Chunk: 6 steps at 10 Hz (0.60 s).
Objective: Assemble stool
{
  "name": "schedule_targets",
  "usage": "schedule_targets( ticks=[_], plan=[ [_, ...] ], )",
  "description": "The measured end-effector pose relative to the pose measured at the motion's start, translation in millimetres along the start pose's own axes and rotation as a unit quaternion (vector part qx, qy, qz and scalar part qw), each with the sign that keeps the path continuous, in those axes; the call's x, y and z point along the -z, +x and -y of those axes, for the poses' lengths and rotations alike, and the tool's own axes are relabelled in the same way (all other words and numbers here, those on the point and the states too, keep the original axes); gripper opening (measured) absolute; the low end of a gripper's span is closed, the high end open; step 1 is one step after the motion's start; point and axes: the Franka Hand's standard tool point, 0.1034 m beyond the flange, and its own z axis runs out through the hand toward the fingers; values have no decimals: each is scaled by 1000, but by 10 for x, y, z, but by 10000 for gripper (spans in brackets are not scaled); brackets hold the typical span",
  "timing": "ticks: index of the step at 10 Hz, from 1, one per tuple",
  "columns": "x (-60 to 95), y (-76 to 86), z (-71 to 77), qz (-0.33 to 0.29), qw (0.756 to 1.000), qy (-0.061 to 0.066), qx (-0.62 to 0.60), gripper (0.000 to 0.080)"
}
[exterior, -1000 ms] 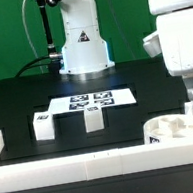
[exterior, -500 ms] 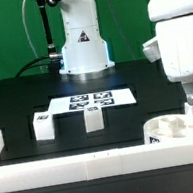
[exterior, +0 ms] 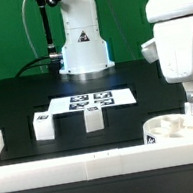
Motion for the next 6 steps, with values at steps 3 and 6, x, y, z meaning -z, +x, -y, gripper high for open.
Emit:
schedule_targets(
  ticks=[3, 6],
  plan=[
    [4, -8, -9, -4, 993, 4, -115, 337],
    [-4, -5, 4, -14, 964, -4, -265, 337]
  ],
)
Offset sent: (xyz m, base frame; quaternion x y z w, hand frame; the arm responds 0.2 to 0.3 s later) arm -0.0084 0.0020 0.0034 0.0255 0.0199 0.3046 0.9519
